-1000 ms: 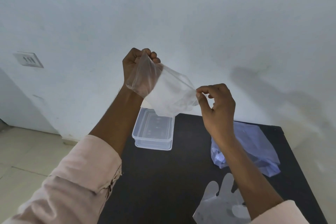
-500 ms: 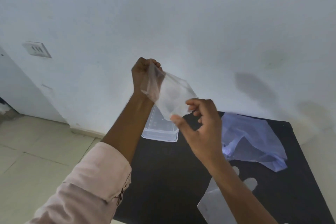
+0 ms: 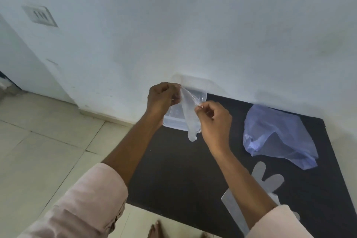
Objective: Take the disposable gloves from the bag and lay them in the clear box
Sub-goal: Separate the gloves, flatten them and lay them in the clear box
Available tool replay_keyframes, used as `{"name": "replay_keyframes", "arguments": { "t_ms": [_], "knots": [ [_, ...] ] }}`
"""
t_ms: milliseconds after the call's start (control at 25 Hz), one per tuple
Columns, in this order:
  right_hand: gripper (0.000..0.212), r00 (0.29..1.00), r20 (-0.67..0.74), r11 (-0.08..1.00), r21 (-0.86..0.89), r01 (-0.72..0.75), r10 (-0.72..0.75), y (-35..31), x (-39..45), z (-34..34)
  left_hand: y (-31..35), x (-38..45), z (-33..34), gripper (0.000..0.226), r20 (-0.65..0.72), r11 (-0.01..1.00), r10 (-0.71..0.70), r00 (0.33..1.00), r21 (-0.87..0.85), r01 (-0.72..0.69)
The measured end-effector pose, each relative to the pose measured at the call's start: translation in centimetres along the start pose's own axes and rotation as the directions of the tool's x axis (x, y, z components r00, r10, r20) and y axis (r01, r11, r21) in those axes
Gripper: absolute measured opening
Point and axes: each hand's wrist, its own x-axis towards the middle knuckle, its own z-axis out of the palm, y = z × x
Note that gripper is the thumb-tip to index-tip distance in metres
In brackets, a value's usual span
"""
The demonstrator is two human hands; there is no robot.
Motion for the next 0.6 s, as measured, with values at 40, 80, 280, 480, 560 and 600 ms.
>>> {"name": "replay_keyframes", "arguments": {
  "t_ms": [40,80,280,480,560,600],
  "knots": [
    [0.006,0.999,0.024,1.0,-0.001,-0.023,0.023,0.4,0.2,0.1,-0.5,0.4,-0.9,0.016,0.046,0.999,0.001,0.999,0.041,-0.003],
    [0.006,0.997,0.052,0.999,-0.003,-0.053,0.053,0.8,0.4,0.3,-1.0,0.8,-1.7,0.015,0.09,0.996,-0.004,0.996,0.086,-0.004],
    [0.01,0.962,0.125,0.97,-0.035,-0.241,0.244,2.8,1.3,0.7,-2.6,2.8,-2.9,0.014,0.204,0.945,-0.139,0.969,0.319,0.068],
    [0.01,0.996,0.004,0.996,0.037,-0.084,0.084,3.2,0.7,0.4,-3.1,2.4,-2.7,0.013,0.241,0.959,-0.061,0.969,0.283,-0.01],
    [0.008,0.994,-0.035,0.994,-0.034,0.099,-0.101,3.7,-0.9,-0.1,-3.7,1.1,-3.2,0.012,0.234,0.969,0.071,0.97,0.214,-0.122],
    [0.009,0.985,-0.04,0.984,-0.072,0.165,-0.168,4.2,-2.1,-0.1,-4.3,0.2,-3.6,0.011,0.239,0.962,0.128,0.962,0.207,-0.18]
  ]
}}
